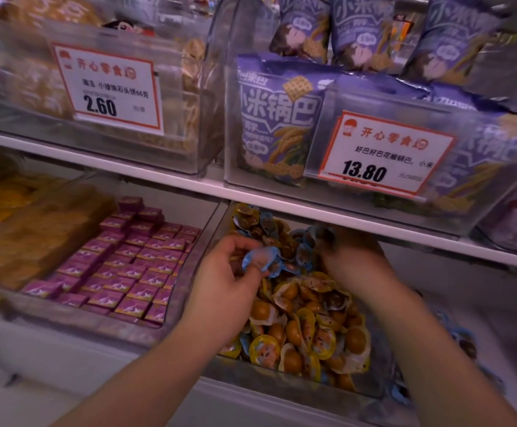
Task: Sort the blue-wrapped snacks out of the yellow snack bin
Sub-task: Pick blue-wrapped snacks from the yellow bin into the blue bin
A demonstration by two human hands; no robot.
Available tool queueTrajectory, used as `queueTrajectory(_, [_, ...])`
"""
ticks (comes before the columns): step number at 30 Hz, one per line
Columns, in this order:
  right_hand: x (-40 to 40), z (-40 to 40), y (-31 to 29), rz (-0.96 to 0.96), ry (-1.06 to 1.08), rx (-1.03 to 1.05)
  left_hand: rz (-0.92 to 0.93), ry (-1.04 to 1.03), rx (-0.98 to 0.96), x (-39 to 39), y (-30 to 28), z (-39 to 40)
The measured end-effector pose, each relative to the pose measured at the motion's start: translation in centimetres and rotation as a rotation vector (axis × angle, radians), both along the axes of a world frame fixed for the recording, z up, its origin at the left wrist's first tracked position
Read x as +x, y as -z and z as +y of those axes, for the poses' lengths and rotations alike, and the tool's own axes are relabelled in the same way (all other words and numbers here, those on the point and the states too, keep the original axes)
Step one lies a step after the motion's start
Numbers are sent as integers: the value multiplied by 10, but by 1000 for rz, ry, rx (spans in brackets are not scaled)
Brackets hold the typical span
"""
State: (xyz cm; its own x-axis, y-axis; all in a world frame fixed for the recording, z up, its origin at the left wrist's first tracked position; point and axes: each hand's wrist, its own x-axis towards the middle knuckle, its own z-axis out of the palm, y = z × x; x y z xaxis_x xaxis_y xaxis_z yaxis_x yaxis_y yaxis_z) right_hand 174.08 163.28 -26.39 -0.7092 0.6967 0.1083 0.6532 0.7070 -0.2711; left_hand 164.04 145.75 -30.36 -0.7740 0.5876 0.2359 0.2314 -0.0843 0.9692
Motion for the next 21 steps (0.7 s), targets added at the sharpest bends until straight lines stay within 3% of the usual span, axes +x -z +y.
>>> queueTrajectory(6, [-24,-1,19,-224,-172,-105,-18,36,-47,-5,3,-7])
queueTrajectory(12, [-16,5,10,-117,-243,-192,-5,50,-23,-8,1,-6])
queueTrajectory(18, [-7,-4,7,201,-209,-106,-53,61,32,-7,0,-3])
queueTrajectory(20, [0,-15,3,360,-127,-257,-17,52,55,-5,-3,-4])
queueTrajectory(21, [3,-24,1,481,-101,-430,0,48,67,-3,-4,-3])
